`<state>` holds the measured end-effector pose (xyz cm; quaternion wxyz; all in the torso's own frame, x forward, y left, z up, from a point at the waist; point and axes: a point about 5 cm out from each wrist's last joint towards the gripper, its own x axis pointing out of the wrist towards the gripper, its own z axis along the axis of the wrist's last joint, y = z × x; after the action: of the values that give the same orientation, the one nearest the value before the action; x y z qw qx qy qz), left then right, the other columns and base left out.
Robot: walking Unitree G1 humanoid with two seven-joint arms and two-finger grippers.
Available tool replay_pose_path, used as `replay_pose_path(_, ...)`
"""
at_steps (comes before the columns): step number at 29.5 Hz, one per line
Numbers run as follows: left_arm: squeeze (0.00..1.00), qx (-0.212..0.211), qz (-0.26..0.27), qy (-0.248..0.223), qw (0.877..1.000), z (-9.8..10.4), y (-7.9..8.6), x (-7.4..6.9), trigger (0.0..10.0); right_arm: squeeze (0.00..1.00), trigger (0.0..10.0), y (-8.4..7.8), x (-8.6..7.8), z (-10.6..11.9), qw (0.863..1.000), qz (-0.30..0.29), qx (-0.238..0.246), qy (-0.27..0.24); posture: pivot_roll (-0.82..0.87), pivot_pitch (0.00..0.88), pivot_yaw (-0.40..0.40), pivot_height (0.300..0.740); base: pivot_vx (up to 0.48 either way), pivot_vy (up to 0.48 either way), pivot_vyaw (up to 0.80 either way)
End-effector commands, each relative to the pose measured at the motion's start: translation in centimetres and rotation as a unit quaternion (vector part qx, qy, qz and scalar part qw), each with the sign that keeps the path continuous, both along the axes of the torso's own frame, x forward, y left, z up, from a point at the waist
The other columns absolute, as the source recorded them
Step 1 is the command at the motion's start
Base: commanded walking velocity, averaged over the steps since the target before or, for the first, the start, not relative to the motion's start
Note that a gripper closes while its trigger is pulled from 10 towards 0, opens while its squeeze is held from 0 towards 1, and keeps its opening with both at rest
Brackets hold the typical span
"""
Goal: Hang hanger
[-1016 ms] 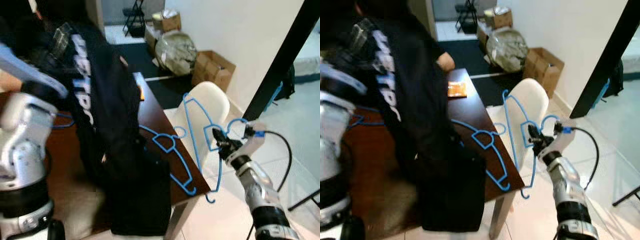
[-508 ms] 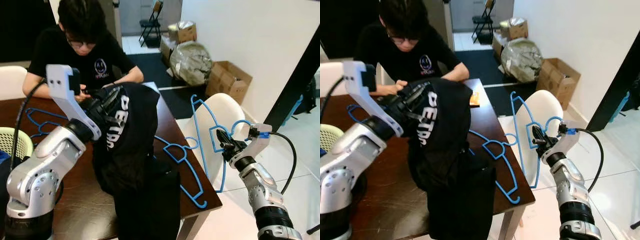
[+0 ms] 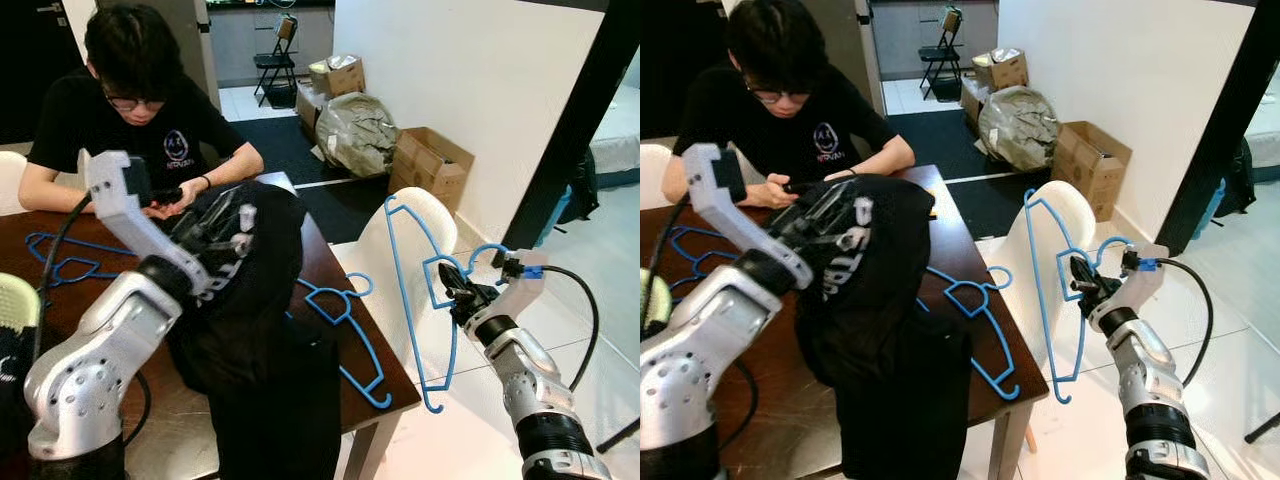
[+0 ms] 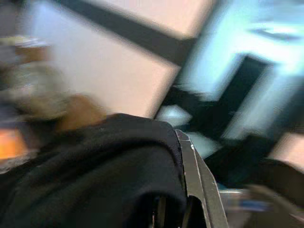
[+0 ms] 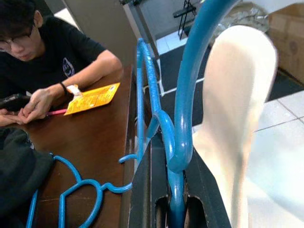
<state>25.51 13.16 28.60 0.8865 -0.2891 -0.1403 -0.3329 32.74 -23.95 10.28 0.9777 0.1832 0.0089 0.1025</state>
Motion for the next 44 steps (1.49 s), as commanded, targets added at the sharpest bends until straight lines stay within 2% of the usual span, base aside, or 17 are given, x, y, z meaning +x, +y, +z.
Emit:
replay_pose_path(1,0.0,-0.028,-0.108,-0.099,0.989,3.0,-1.5,-2.5,10.0,0.0,10.0,0.4,0.3,0.3,1.0,0.003,0.0,-0.007,0.05,0.0,-0.016,0.74,0.0,0.0,0.0)
replay_pose_path(9,0.0,-0.097,-0.143,-0.087,0.981,2.4,-0.3,-3.4,10.0,0.0,10.0,0.1,0.3,0.4,1.0,-0.002,0.004,-0.01,0.06,0.0,-0.014,0.74,0.0,0.0,0.0)
replay_pose_path(12,0.0,-0.112,-0.092,0.006,0.989,-1.8,1.5,-2.3,10.0,0.0,10.0,0.2,0.3,0.4,1.0,-0.002,0.005,-0.01,0.06,0.0,-0.018,0.74,0.0,0.0,0.0)
replay_pose_path(15,0.0,-0.109,-0.06,0.049,0.991,-3.9,2.4,-2.0,10.0,0.0,10.0,0.2,0.3,0.4,1.0,-0.001,0.006,-0.01,0.07,0.0,-0.021,0.74,0.0,0.0,0.0)
replay_pose_path(16,0.0,-0.103,-0.011,0.096,0.99,-6.2,3.6,-1.6,10.0,0.0,10.0,0.1,0.4,0.4,1.0,-0.001,0.006,-0.01,0.07,0.0,-0.024,0.74,0.0,0.0,0.0)
replay_pose_path(17,0.0,-0.103,-0.011,0.096,0.99,-6.2,3.6,-1.6,10.0,0.0,10.0,0.1,0.4,0.4,1.0,-0.001,0.006,-0.01,0.07,0.0,-0.024,0.74,0.0,0.0,0.0)
replay_pose_path(18,0.0,-0.104,0.033,0.139,0.984,-8.3,5.0,-1.6,10.0,0.0,10.0,0.1,0.4,0.4,1.0,-0.001,0.006,-0.01,0.07,0.0,-0.027,0.74,0.0,0.0,0.0)
replay_pose_path(19,0.0,-0.104,0.033,0.139,0.984,-8.3,5.0,-1.6,10.0,0.0,10.0,0.1,0.4,0.4,1.0,-0.001,0.006,-0.01,0.07,0.0,-0.027,0.74,0.0,0.0,0.0)
replay_pose_path(20,0.0,-0.089,0.082,0.186,0.975,-10.6,6.6,-1.7,10.0,0.0,10.0,0.1,0.4,0.4,1.0,0.0,0.006,-0.009,0.08,0.0,-0.03,0.74,0.0,0.0,0.0)
replay_pose_path(24,0.0,-0.057,0.158,0.248,0.954,-13.9,9.0,-2.4,10.0,0.0,10.0,0.1,0.5,0.4,1.0,0.001,0.005,-0.008,0.08,0.0,-0.034,0.74,0.0,0.0,0.0)
replay_pose_path(31,0.0,-0.03,0.23,0.248,0.941,-14.2,10.9,-2.8,10.0,0.0,10.0,0.0,0.5,0.4,1.0,0.003,0.003,-0.006,0.08,0.0,-0.043,0.74,0.0,0.0,0.0)
replay_pose_path(33,0.0,0.025,0.277,0.271,0.921,-15.3,11.9,-3.1,10.0,0.0,10.0,0.0,0.4,0.4,1.0,0.004,0.001,-0.005,0.08,0.0,-0.042,0.74,0.0,0.0,0.0)
replay_pose_path(34,0.0,0.025,0.277,0.271,0.921,-15.3,11.9,-3.1,10.0,0.0,10.0,0.0,0.4,0.4,1.0,0.004,0.001,-0.005,0.08,0.0,-0.042,0.74,0.0,0.0,0.0)
replay_pose_path(35,0.41,0.049,0.296,0.288,0.909,-16.2,12.4,-3.4,10.0,0.0,10.0,-0.1,0.4,0.5,1.0,0.004,0.001,-0.005,0.08,0.0,-0.043,0.74,0.0,0.0,0.0)
replay_pose_path(36,1.0,0.064,0.311,0.302,0.899,-16.9,12.8,-3.8,10.0,0.0,10.0,-0.1,0.4,0.5,1.0,0.004,0.001,-0.004,0.08,0.0,-0.043,0.74,0.0,0.0,0.0)
replay_pose_path(40,1.0,0.093,0.321,0.308,0.89,-17.9,13.3,-4.5,10.0,0.0,10.0,-0.2,0.3,0.4,1.0,0.004,0.001,-0.003,0.08,0.0,-0.046,0.74,0.0,0.0,0.0)
replay_pose_path(44,1.0,0.13,0.287,0.291,0.903,-17.3,13.2,-5.0,10.0,0.0,10.0,-0.3,0.3,0.4,1.0,0.007,-0.001,-0.001,0.08,0.0,-0.053,0.74,0.0,0.0,0.0)
